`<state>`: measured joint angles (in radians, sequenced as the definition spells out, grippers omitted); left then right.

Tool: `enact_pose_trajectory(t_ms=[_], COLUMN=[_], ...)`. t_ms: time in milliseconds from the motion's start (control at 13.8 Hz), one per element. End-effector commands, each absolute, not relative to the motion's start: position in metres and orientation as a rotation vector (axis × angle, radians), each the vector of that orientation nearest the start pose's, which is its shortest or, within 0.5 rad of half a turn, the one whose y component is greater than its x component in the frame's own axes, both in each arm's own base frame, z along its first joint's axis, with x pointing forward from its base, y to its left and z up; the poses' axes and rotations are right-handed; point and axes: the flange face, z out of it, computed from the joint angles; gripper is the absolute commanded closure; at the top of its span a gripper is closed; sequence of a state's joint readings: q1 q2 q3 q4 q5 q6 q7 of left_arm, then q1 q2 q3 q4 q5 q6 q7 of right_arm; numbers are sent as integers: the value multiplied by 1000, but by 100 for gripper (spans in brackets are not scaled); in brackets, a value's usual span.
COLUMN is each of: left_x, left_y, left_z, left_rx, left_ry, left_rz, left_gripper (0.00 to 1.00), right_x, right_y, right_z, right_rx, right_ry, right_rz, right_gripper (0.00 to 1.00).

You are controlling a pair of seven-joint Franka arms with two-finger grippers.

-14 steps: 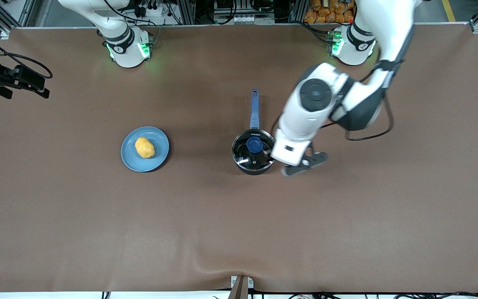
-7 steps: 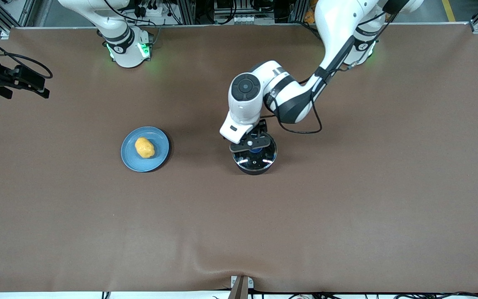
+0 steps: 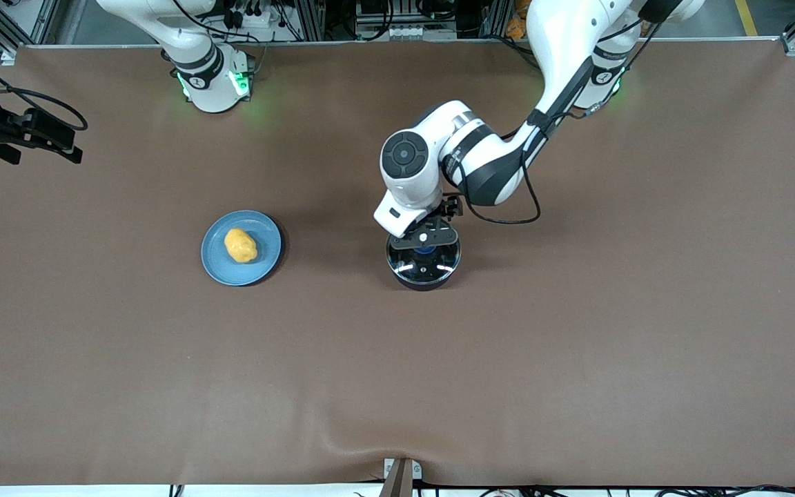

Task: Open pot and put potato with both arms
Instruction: 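Move the left gripper over the glass lid on the saucepan, then lower the left gripper and grasp the lid's blue knob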

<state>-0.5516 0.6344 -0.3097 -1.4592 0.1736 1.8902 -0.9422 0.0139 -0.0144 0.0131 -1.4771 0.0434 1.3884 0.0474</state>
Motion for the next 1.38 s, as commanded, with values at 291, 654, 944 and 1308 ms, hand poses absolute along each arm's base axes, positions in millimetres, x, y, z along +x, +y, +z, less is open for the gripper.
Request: enact_pose_trajectory(t_ms=[291,654,944,1308], left_x=[522,520,520,520], left_y=[-471,-481,-484,-485], left_z=[309,297,300,285], left_rx=[-3068,-3096,-3109,-3108], left_ry=[-98,-102,-108,-115], left_rz=[113,98,80,95], left_gripper=[0,0,0,0], right_x=[523,523,523,523], right_y=[17,18,17,18], right_z=[664,663,663,663], right_rx=[-3086,-3084,-3086,-3084], right_ry=[6,8,8,8], right_rz=[116,116,118,121], right_gripper=[0,0,0,0])
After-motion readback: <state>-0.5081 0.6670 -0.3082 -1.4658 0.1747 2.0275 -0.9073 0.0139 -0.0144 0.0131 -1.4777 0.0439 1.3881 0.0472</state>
